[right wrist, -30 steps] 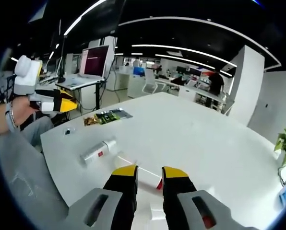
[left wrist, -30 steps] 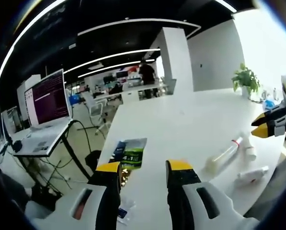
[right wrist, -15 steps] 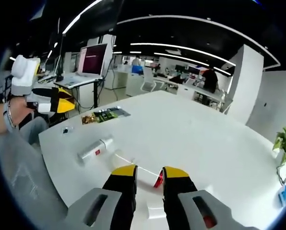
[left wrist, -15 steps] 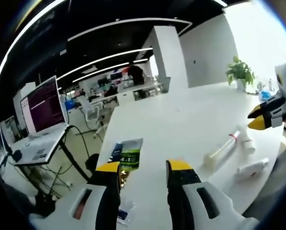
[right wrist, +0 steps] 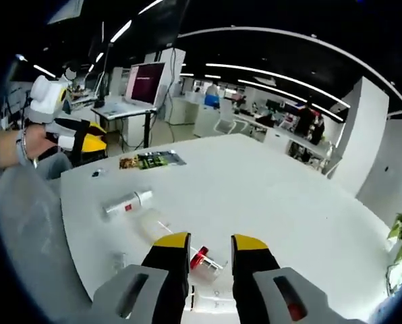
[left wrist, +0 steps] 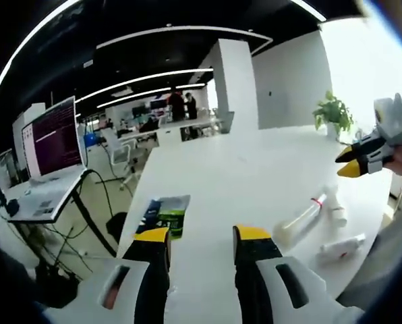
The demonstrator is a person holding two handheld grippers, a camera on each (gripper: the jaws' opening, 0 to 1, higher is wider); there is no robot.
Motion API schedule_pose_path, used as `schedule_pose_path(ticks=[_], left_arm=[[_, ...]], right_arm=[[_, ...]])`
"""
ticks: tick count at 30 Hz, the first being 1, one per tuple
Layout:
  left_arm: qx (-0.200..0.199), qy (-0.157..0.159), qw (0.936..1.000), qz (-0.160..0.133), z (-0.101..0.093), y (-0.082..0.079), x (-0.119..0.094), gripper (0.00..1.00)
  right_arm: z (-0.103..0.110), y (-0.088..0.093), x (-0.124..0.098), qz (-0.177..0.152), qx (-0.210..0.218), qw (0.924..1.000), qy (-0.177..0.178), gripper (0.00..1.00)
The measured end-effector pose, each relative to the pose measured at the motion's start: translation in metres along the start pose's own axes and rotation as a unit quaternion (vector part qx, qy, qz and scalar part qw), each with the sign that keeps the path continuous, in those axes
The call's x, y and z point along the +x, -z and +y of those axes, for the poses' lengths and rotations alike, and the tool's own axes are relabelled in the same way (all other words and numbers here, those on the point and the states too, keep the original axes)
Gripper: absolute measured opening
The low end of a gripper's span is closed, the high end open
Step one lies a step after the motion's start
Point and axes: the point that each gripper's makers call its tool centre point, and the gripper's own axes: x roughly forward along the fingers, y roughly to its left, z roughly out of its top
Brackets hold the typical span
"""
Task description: Arrange the skincare products in the storage area until every visible bottle or jar stands upright without overlapping.
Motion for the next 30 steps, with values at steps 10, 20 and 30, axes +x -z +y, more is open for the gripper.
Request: schedule_pose_path(ticks=[10, 20, 30], left_arm=[[0.007, 0.01, 0.9999, 0.011, -0.005, 0.004, 0.002, 0.33], [0.015, 0.017, 0.9995, 0.022, -0.009, 0.009, 0.004, 0.33], [0.02, 0.023, 0.9992, 0.028, -0.011, 0.011, 0.005, 0.33]], right_arm=[[-0.008, 0.029, 0.019, 0.045, -0.05, 0.9955, -0.066, 0.23], [0.016, 0.048, 0.045, 0.094, -0.111, 0.9741, -0.174, 0.29], [0.025, 0.054, 0.071, 0.143, -0.158, 0.9493, -0.231, 0.32]])
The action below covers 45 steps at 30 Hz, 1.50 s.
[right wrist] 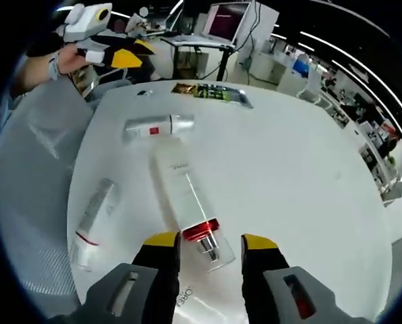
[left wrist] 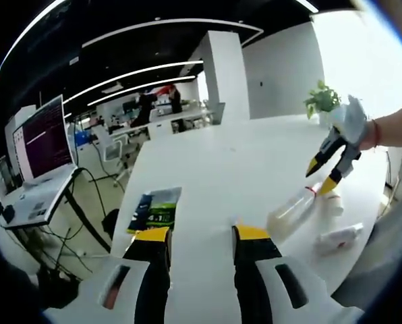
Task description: Arrange the skincare products in the storage area until every visible bottle or jar stands upright without overlapping.
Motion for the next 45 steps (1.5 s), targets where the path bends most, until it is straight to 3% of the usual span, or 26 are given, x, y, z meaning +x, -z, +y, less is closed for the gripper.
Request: schedule_pose_path(ticks=[6, 11, 14, 17, 26, 29, 34, 39, 45], left_arm=[[-0.003, 0.004, 1.0, 0.003, 0.0, 0.001, 0.0, 0.33], [-0.005, 0.01, 0.9999, 0.006, -0.002, 0.002, 0.001, 0.33], [0.003, 0.016, 0.9998, 0.01, -0.006, 0.004, 0.002, 0.33], [0.008, 0.018, 0.9997, 0.013, -0.007, 0.005, 0.002, 0.33], [0.0, 0.035, 0.9992, 0.019, -0.012, 0.007, 0.003, 0.32], [0.007, 0.049, 0.9985, 0.025, -0.019, 0.01, 0.004, 0.32], [0.041, 0.071, 0.996, 0.035, -0.031, 0.013, 0.004, 0.32], [0.039, 0.108, 0.9925, 0.042, -0.043, 0.015, 0.004, 0.32], [0.076, 0.16, 0.9828, 0.053, -0.065, 0.014, 0.003, 0.32]], right_arm=[[0.006, 0.003, 0.009, 0.015, -0.011, 0.9989, -0.044, 0.33], [0.007, 0.004, 0.015, 0.032, -0.029, 0.9974, -0.058, 0.33], [0.013, 0.01, 0.022, 0.059, -0.046, 0.9941, -0.079, 0.32], [0.013, 0.014, 0.028, 0.075, -0.074, 0.9913, -0.08, 0.3], [0.014, 0.016, 0.031, 0.082, -0.095, 0.9879, -0.092, 0.27], [0.015, 0.017, 0.031, 0.092, -0.137, 0.982, -0.091, 0.26], [0.02, 0.016, 0.032, 0.098, -0.15, 0.9792, -0.095, 0.24], [0.024, 0.014, 0.032, 0.103, -0.166, 0.9757, -0.1, 0.24], [0.032, 0.012, 0.033, 0.117, -0.191, 0.9682, -0.111, 0.24]])
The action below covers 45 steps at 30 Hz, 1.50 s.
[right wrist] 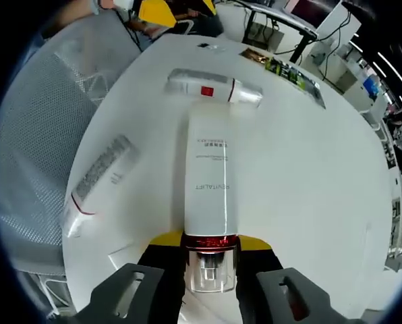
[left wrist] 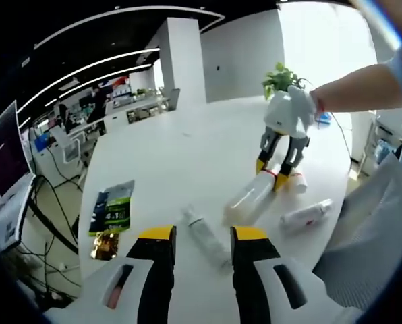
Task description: Arrange the skincare products in the storage area until every visible bottle or jar stands upright without overlapping.
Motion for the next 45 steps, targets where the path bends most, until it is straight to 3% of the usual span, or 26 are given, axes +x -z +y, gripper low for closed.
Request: schedule_pose_path(ticks=[6, 13, 16, 19, 22, 24, 30, 39, 45], left_arm=[[0.038, 0.037, 0.9984, 0.018, -0.017, -0.001, 0.007, 0.35], [0.088, 0.089, 0.9905, 0.057, -0.044, 0.005, 0.025, 0.36], [0.085, 0.114, 0.9872, 0.073, -0.054, 0.007, 0.033, 0.38], [0.083, 0.116, 0.9877, 0.064, -0.057, 0.007, 0.042, 0.35], [0.054, 0.127, 0.9892, 0.048, -0.061, 0.008, 0.047, 0.35], [0.043, 0.138, 0.9875, 0.062, -0.062, 0.017, 0.047, 0.36], [0.079, 0.132, 0.9842, 0.087, -0.063, 0.029, 0.046, 0.37], [0.102, 0.158, 0.9753, 0.115, -0.076, 0.043, 0.048, 0.35], [0.115, 0.157, 0.9718, 0.133, -0.078, 0.051, 0.05, 0.32]], right_arm=[[0.004, -0.004, 0.001, 0.021, -0.033, 0.9992, -0.004, 0.24], [0.007, -0.009, 0.001, 0.033, -0.061, 0.9976, 0.0, 0.24], [0.009, -0.01, 0.001, 0.035, -0.074, 0.9966, 0.001, 0.23], [0.01, -0.012, 0.002, 0.039, -0.09, 0.9952, 0.004, 0.23], [0.012, -0.014, 0.001, 0.043, -0.104, 0.9936, 0.006, 0.23], [0.013, -0.015, 0.002, 0.045, -0.112, 0.9927, 0.006, 0.23], [0.015, -0.018, 0.002, 0.056, -0.137, 0.989, 0.006, 0.23], [0.018, -0.024, 0.004, 0.074, -0.181, 0.9807, 0.003, 0.23], [0.025, -0.032, 0.005, 0.05, -0.167, 0.9846, -0.015, 0.23]])
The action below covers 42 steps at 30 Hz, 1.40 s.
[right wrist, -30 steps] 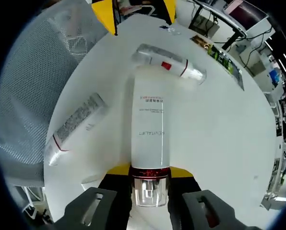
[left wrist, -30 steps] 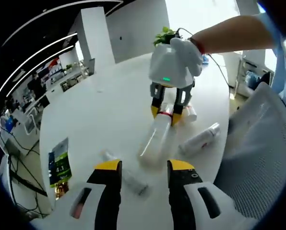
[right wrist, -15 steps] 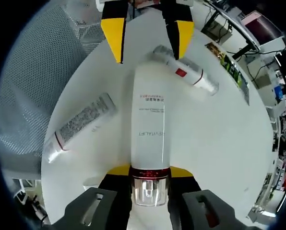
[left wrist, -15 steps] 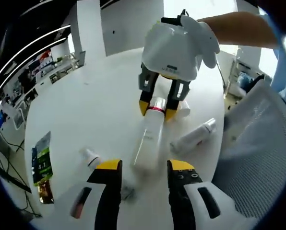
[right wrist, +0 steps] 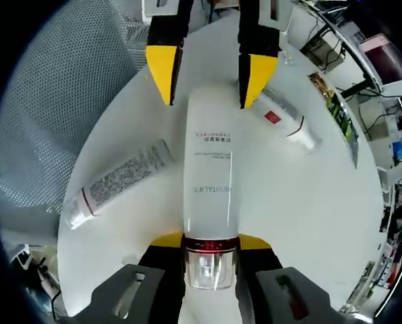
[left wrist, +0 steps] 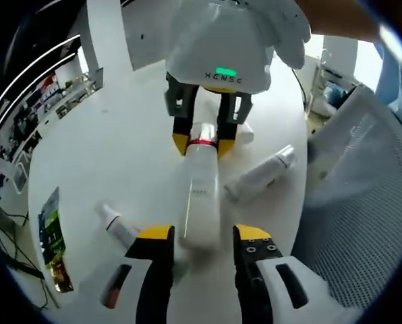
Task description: Arrange the skincare products in the storage area until every visible bottle or jar stands upright without overlapping.
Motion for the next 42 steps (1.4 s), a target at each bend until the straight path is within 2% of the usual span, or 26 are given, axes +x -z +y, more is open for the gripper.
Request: schedule_pose_path(ticks=[2, 3, 5, 7, 9, 11, 17, 21, 25, 28, 30, 32, 36, 42], left_arm=[[0.001, -0.008, 0.9999, 0.009, 0.003, 0.004, 0.001, 0.3], [0.007, -0.026, 0.9994, 0.02, 0.01, 0.008, 0.0, 0.27], [0.008, -0.021, 0.9995, 0.024, 0.009, 0.011, -0.001, 0.28], [0.039, -0.018, 0.9987, 0.028, 0.008, 0.015, -0.002, 0.28], [0.069, -0.023, 0.9968, 0.034, 0.007, 0.017, -0.001, 0.28], [0.063, -0.022, 0.9971, 0.036, 0.007, 0.017, 0.0, 0.28], [0.042, -0.013, 0.9985, 0.032, 0.007, 0.018, 0.001, 0.27], [0.034, -0.01, 0.9989, 0.031, 0.006, 0.019, 0.001, 0.27], [0.016, -0.004, 0.9994, 0.029, 0.006, 0.02, 0.002, 0.27], [0.003, 0.0, 0.9996, 0.029, 0.006, 0.02, 0.003, 0.27], [-0.006, 0.003, 0.9996, 0.028, 0.005, 0.021, 0.003, 0.27], [-0.021, 0.013, 0.9994, 0.024, 0.001, 0.02, 0.004, 0.27], [-0.04, 0.024, 0.9987, 0.02, -0.001, 0.019, 0.006, 0.27], [-0.068, 0.036, 0.9968, 0.021, -0.002, 0.021, 0.007, 0.27]], right_arm=[[0.004, -0.008, 0.001, -0.027, 0.023, 0.9993, -0.01, 0.23], [0.006, -0.01, 0.001, -0.034, 0.033, 0.9988, -0.015, 0.23], [0.007, -0.017, 0.001, -0.063, 0.059, 0.9961, -0.015, 0.24], [0.005, -0.019, 0.0, -0.088, 0.064, 0.9941, -0.005, 0.25], [0.003, -0.018, 0.0, -0.113, 0.091, 0.9894, 0.004, 0.26], [0.001, -0.014, -0.001, -0.133, 0.123, 0.9834, 0.008, 0.28], [-0.002, 0.005, -0.002, -0.137, 0.163, 0.977, 0.017, 0.29], [-0.001, 0.006, -0.002, -0.157, 0.191, 0.9689, 0.013, 0.29], [0.0, 0.005, -0.001, -0.162, 0.201, 0.9661, 0.009, 0.28], [-0.001, 0.005, -0.001, -0.141, 0.199, 0.9697, 0.01, 0.27], [-0.001, 0.006, -0.002, -0.123, 0.172, 0.9774, 0.013, 0.26], [-0.001, 0.007, -0.004, -0.121, 0.175, 0.977, 0.009, 0.26], [-0.004, 0.007, -0.018, -0.12, 0.164, 0.9791, 0.01, 0.26], [-0.014, -0.008, -0.054, -0.109, 0.098, 0.9889, 0.022, 0.25]])
